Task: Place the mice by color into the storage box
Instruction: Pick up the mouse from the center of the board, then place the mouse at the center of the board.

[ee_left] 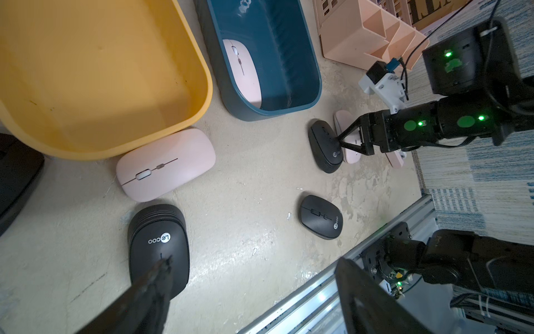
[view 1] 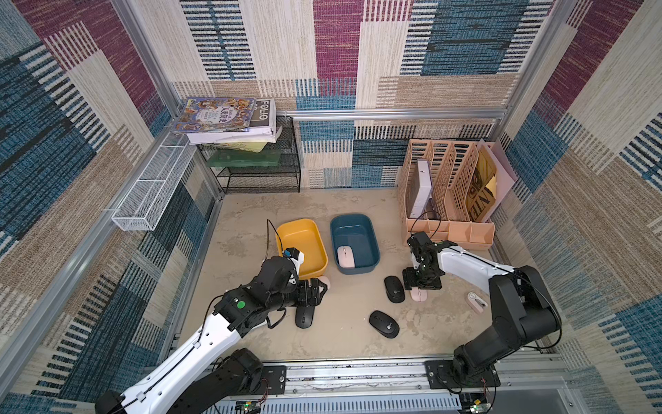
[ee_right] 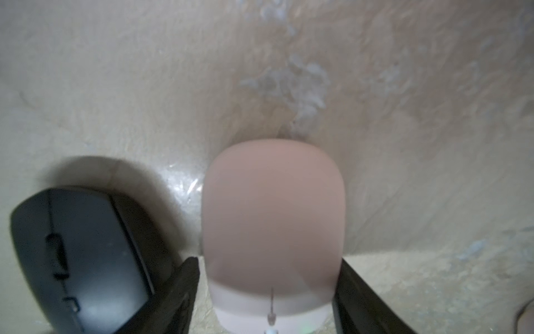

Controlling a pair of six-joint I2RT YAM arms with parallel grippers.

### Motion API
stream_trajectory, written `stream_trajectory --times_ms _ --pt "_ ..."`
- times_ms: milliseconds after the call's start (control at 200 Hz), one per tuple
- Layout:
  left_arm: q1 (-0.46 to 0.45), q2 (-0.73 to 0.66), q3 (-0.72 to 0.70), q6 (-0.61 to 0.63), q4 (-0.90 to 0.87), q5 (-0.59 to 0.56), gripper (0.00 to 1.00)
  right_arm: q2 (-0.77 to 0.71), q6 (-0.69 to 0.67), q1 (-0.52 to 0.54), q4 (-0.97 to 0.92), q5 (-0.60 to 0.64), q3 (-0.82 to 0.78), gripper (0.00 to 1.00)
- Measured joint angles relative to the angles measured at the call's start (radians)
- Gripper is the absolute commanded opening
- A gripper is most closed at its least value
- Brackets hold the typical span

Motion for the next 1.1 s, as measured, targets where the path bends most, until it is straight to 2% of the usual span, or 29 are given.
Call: stream_trajectory --times_ms 125,205,381,526,601,806,941,1102 --pt "0.0 -0.004 -0.003 0.0 -0.003 0.0 0.92 0.02 -0.021 0.012 -0.015 0.034 0.035 0.48" --pt "0.0 -0.006 -0.003 0.001 -0.007 0.0 0.92 0.025 -0.03 0.021 -0.03 0.051 0.065 0.44" --pt "0.0 -0.026 0.001 0.009 -0.018 -0.011 0.93 -0.029 -0.044 0.047 -0.119 0.116 0.154 0.43" --pt "0.001 -0.059 0.016 0.023 -0.031 -0.041 0.96 -0.09 -0.087 0.187 -0.17 0.141 0.283 0.43" --pt "0.002 -0.069 0.025 0.026 -0.038 -0.053 0.96 -0.084 -0.104 0.241 -0.183 0.125 0.323 0.43" --pt "0.002 -0.072 0.037 0.027 -0.06 -0.074 0.96 -0.073 -0.127 0.284 -0.201 0.086 0.321 0.4" --pt "0.002 -0.082 0.042 0.031 -0.077 -0.086 0.96 -0.043 -0.18 0.406 -0.188 0.022 0.33 0.41" --pt "0.005 -0.096 0.065 0.048 -0.105 -0.116 0.98 0.066 -0.247 0.549 -0.172 -0.029 0.326 0.43"
